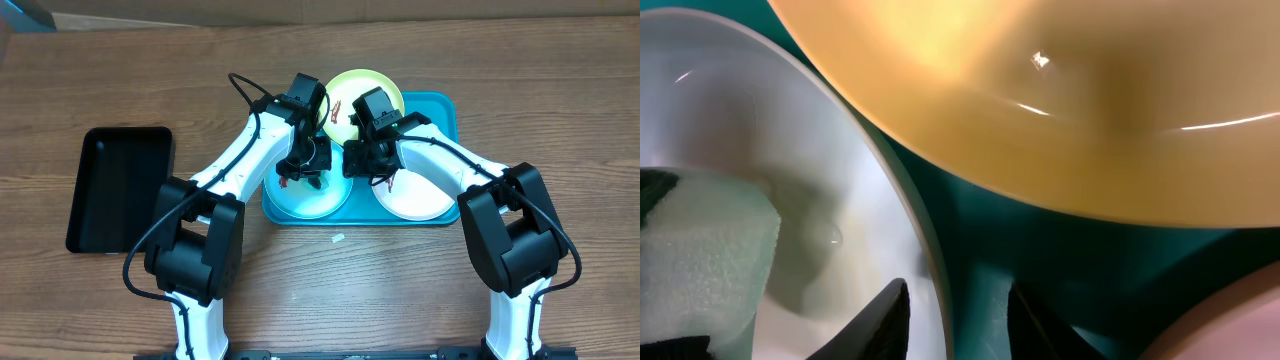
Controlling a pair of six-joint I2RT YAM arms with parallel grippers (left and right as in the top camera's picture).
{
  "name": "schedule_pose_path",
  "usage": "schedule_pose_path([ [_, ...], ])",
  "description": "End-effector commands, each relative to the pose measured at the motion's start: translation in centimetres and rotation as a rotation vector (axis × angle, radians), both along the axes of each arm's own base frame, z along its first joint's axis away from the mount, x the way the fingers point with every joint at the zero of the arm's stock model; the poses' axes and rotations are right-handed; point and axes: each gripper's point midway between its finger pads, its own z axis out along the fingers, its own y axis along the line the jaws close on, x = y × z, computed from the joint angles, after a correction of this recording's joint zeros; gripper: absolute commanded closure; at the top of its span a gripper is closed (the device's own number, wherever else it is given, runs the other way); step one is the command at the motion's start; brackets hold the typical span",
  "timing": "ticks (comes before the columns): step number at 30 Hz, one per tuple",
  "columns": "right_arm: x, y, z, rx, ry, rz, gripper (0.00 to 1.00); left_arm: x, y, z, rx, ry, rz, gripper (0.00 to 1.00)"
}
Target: Clean dirty plates on tray and stack at the side
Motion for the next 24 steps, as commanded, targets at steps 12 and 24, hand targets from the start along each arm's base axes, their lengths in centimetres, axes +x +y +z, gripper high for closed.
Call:
schedule_pose_path([
  [12,-0.9,-0.3,-0.9,-0.015,0.039,-0.012,0.76,0.2,-0.6,0.2,-0.019,-0.025,-0.036,0.96],
  [24,-1.2,0.0,-1.1,-0.025,0.037,-0.005,0.96,0.0,-1.4,0.0,-0.019,-0.028,-0.056,0.95],
])
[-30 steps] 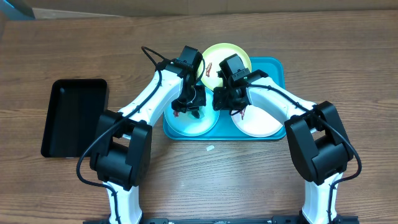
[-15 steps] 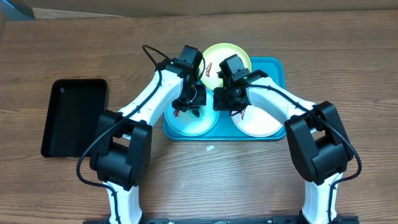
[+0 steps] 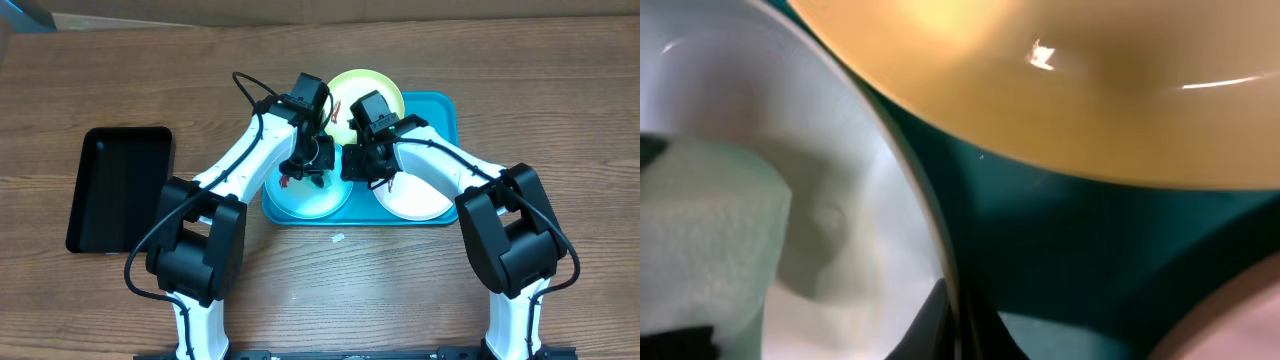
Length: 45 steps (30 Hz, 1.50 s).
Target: Clean dirty plates on tray and stack at the side
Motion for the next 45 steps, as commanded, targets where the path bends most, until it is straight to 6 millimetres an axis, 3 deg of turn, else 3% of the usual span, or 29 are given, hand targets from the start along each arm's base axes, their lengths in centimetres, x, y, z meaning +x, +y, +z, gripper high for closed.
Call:
schedule_pose_path([
  [1,-0.3,-0.2,-0.7,-0.017,0.009,0.000,0.96,-0.3,-0.6,-0.2,-0.006,-0.003,-0.037,0.95],
  [15,-0.3,-0.2,-0.7,-0.017,0.008,-0.001,0.96,-1.4,-0.8,-4.0,-0.010,0.098,-0.032,0.96],
  [27,0.1,0.0,-0.5,0.000,0.007,-0.036,0.96,-1.1,0.0,-4.3,-0.014,0.101,-0.044,0.96],
  [34,0.0,0.0,-0.5,-0.001,0.009,-0.036,0.96,-1.5,2.1,-5.7,0.095,0.093,-0.032,0.96],
  [45,0.1,0.0,-0.5,-0.002,0.008,-0.036,0.96,-5.0,7.1,-11.6,0.218,0.111,0.012,0.96],
])
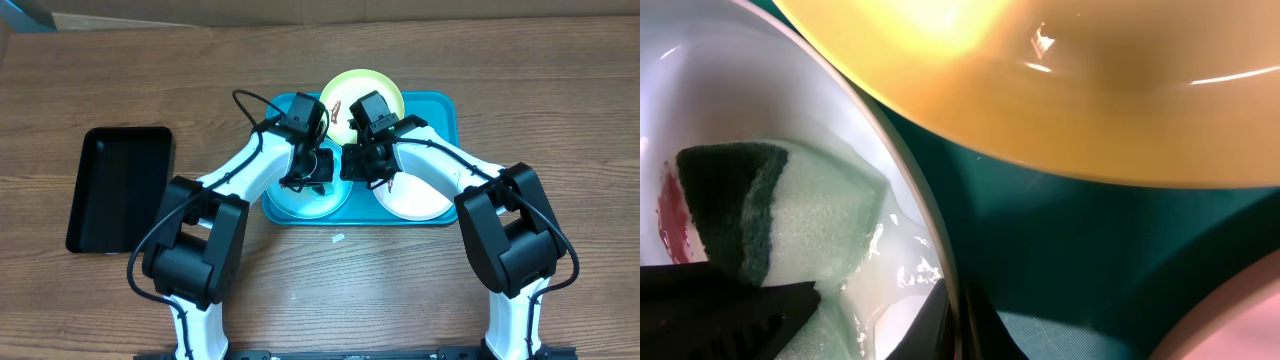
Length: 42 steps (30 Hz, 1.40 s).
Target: Clean dirty plates on tray and stack at the side
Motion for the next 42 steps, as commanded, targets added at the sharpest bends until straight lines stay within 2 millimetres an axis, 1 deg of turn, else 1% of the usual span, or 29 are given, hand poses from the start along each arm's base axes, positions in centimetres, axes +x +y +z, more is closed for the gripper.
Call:
schedule_pose_path([
  [1,0.0,-0.1,-0.5,-0.007,0.003,-0.010,0.96,-4.5,7.1,-7.6,0.280,0.159,0.040,0.96],
  [5,-0.1,-0.1,-0.5,-0.008,0.004,-0.011,0.96,-4.2,8.8,-7.6,0.341,0.142,0.065,0.96],
  [10,-0.1,-0.2,-0.5,-0.013,0.006,-0.012,0.96,-4.1,9.8,-7.6,0.360,0.148,0.086,0.96],
  [13,-0.1,-0.3,-0.6,-0.018,0.006,-0.013,0.96,-4.2,10.8,-7.4,0.397,0.154,0.097,0.96],
  [18,-0.1,-0.3,-0.6,-0.021,0.005,-0.014,0.96,-4.3,12.8,-6.6,0.497,0.164,0.104,0.96],
  [22,-0.1,-0.4,-0.6,-0.027,0.003,-0.016,0.96,-3.7,14.0,-5.8,0.572,0.143,0.118,0.96],
  [31,-0.1,-0.5,-0.6,-0.029,0.006,-0.016,0.96,-2.1,14.8,-4.0,0.641,0.108,0.125,0.96],
  [42,-0.2,-0.6,-0.7,-0.034,0.008,-0.017,0.96,-0.1,13.9,-1.7,0.620,0.082,0.132,0.96],
])
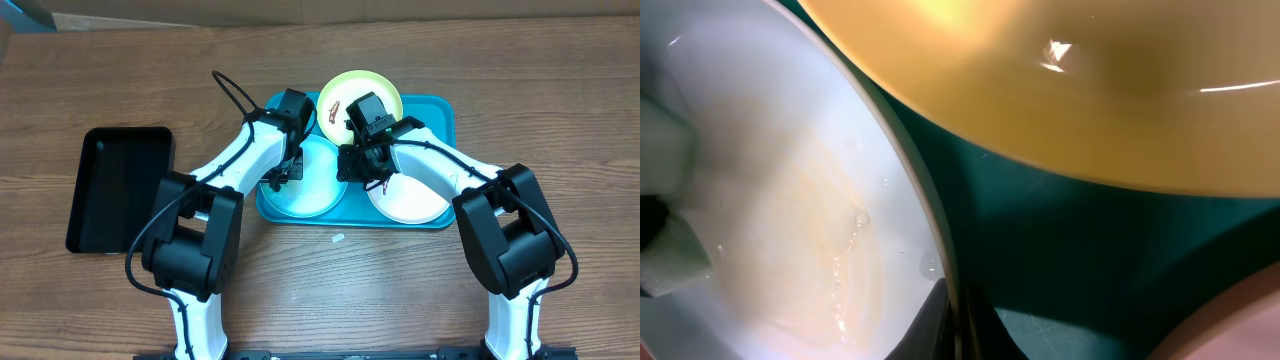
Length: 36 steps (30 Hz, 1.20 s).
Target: Clean dirty plates on tray and stack at the side
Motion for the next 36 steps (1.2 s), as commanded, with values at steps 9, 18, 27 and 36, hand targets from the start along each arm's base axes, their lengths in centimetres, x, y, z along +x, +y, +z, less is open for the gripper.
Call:
schedule_pose_path([
  [9,0.1,-1.2,-0.7,-0.042,0.006,-0.022,0.96,-1.5,-1.6,-2.9,-0.181,0.159,-0.039,0.96],
  [18,0.1,-1.2,-0.7,-0.042,0.006,-0.022,0.96,-1.2,-6.6,-2.4,-0.459,0.164,-0.217,0.96],
  [27,0.1,-1.2,-0.7,-0.042,0.005,-0.022,0.96,-1.6,-8.8,-1.7,-0.585,0.171,-0.296,0.96],
  [36,0.0,-1.2,-0.7,-0.045,0.010,-0.022,0.96,0.3,-1.6,-2.8,-0.176,0.081,-0.041,0.96],
])
